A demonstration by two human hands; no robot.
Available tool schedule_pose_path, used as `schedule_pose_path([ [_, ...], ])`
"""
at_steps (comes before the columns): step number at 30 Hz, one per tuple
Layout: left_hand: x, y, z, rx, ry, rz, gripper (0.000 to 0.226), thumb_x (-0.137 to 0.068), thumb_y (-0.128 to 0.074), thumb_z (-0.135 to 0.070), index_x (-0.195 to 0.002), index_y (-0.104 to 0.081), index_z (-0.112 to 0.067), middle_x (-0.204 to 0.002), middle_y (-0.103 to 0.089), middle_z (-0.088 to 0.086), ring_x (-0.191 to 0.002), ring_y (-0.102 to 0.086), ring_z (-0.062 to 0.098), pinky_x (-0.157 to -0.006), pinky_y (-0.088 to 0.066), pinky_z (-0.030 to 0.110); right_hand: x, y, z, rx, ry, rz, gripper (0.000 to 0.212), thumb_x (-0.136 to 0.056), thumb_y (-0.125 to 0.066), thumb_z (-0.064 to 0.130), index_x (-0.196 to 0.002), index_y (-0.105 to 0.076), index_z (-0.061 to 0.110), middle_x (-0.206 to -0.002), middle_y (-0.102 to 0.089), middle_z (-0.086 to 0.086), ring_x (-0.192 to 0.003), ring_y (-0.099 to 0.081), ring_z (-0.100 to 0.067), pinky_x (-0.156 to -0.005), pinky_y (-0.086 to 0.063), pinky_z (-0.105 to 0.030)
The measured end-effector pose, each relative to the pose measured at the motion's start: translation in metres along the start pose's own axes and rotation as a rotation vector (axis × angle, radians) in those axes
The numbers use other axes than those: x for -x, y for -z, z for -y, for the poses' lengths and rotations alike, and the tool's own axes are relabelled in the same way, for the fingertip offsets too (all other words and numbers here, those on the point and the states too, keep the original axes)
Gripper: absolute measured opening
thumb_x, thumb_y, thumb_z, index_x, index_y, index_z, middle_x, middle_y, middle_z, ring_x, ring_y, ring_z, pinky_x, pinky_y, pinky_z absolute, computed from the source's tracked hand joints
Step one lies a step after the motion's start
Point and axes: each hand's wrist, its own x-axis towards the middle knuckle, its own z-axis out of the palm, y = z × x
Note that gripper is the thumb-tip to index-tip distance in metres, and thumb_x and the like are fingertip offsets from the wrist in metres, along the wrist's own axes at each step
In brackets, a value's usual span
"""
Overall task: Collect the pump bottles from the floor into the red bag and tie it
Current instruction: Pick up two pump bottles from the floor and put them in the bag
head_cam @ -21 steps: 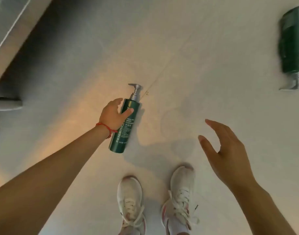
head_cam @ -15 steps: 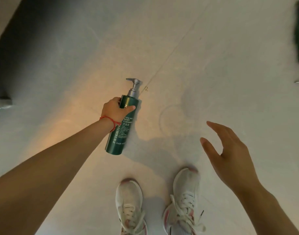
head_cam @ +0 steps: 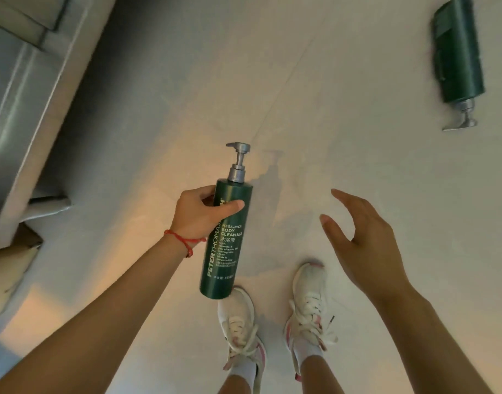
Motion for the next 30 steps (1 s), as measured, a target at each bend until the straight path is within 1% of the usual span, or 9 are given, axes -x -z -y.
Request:
schedule_pose_path([
  [4,0.058,0.005,-0.083,-0.005,-0.102,0.007,0.027,-0.064,-0.077,-0.015,-0.071,-0.064,-0.038,-0.069,-0.068,-0.024,-0.071,-0.059,-0.011,-0.058,-0.042,0.001,0.022,0.058,0.034,-0.037,0.005,-0.021,0.045,-0.090,-0.048,0.036,-0.133,-0.042,0.024,-0.137,-0.048,0.002,-0.124,-0.045,-0.016,-0.101,-0.035,-0.030],
  [6,0.081,0.008,-0.124,0.000,-0.142,0.006,0.030,-0.064,-0.077,-0.010,-0.076,-0.066,-0.035,-0.068,-0.070,-0.021,-0.069,-0.060,-0.010,-0.057,-0.043,0.001,0.034,0.094,0.050,-0.016,0.017,-0.045,0.045,-0.089,-0.048,0.036,-0.132,-0.042,0.024,-0.136,-0.049,0.003,-0.125,-0.044,-0.015,-0.100,-0.033,-0.027],
  [9,0.105,0.012,-0.176,-0.026,-0.185,0.002,0.031,-0.064,-0.077,-0.012,-0.080,-0.064,-0.035,-0.076,-0.070,-0.017,-0.073,-0.062,-0.007,-0.056,-0.045,0.005,0.047,0.145,0.066,0.021,0.003,-0.093,0.045,-0.089,-0.048,0.038,-0.132,-0.042,0.025,-0.136,-0.049,0.002,-0.125,-0.044,-0.016,-0.100,-0.032,-0.027],
  [14,0.119,0.014,-0.260,-0.047,-0.288,-0.020,0.035,-0.067,-0.076,-0.011,-0.077,-0.060,-0.041,-0.069,-0.065,-0.036,-0.071,-0.059,-0.013,-0.053,-0.043,0.001,0.061,0.220,0.083,0.117,-0.077,-0.197,0.046,-0.088,-0.053,0.036,-0.130,-0.046,0.021,-0.136,-0.051,-0.004,-0.125,-0.046,-0.022,-0.100,-0.031,-0.030],
  [18,0.112,0.015,-0.315,-0.063,-0.341,-0.012,0.032,-0.067,-0.076,-0.011,-0.076,-0.062,-0.039,-0.068,-0.068,-0.024,-0.070,-0.060,-0.012,-0.056,-0.041,0.005,0.065,0.259,0.092,0.171,-0.145,-0.262,0.045,-0.084,-0.060,0.031,-0.126,-0.052,0.016,-0.130,-0.057,-0.011,-0.118,-0.053,-0.029,-0.098,-0.041,-0.041],
  [21,0.096,0.013,-0.351,-0.100,-0.366,0.035,0.029,-0.067,-0.076,-0.011,-0.077,-0.063,-0.036,-0.078,-0.068,-0.018,-0.071,-0.063,-0.001,-0.058,-0.042,0.010,0.061,0.284,0.094,0.208,-0.216,-0.306,0.045,-0.080,-0.066,0.029,-0.122,-0.056,0.014,-0.124,-0.061,-0.013,-0.111,-0.058,-0.031,-0.093,-0.045,-0.044],
  [24,0.075,0.009,-0.388,-0.119,-0.377,0.105,0.031,-0.067,-0.076,-0.013,-0.080,-0.063,-0.037,-0.084,-0.067,-0.014,-0.079,-0.061,0.004,-0.062,-0.042,0.018,0.055,0.308,0.099,0.209,-0.304,-0.386,0.047,-0.077,-0.069,0.028,-0.119,-0.058,0.013,-0.121,-0.062,-0.013,-0.107,-0.061,-0.033,-0.089,-0.047,-0.046],
  [27,0.055,0.001,-0.428,-0.185,-0.399,0.207,0.031,-0.066,-0.077,-0.012,-0.080,-0.064,-0.037,-0.081,-0.068,-0.016,-0.076,-0.062,0.003,-0.061,-0.043,0.016,0.050,0.327,0.101,0.170,-0.411,-0.455,0.047,-0.080,-0.065,0.029,-0.123,-0.055,0.014,-0.126,-0.059,-0.013,-0.113,-0.057,-0.033,-0.093,-0.045,-0.046],
  [30,0.041,-0.008,-0.471,-0.241,-0.437,0.321,0.031,-0.065,-0.077,-0.007,-0.077,-0.067,-0.034,-0.069,-0.071,-0.020,-0.068,-0.064,-0.002,-0.057,-0.045,0.008,0.046,0.342,0.102,0.092,-0.524,-0.536,0.047,-0.082,-0.062,0.029,-0.125,-0.053,0.014,-0.129,-0.056,-0.014,-0.117,-0.053,-0.034,-0.096,-0.042,-0.047],
])
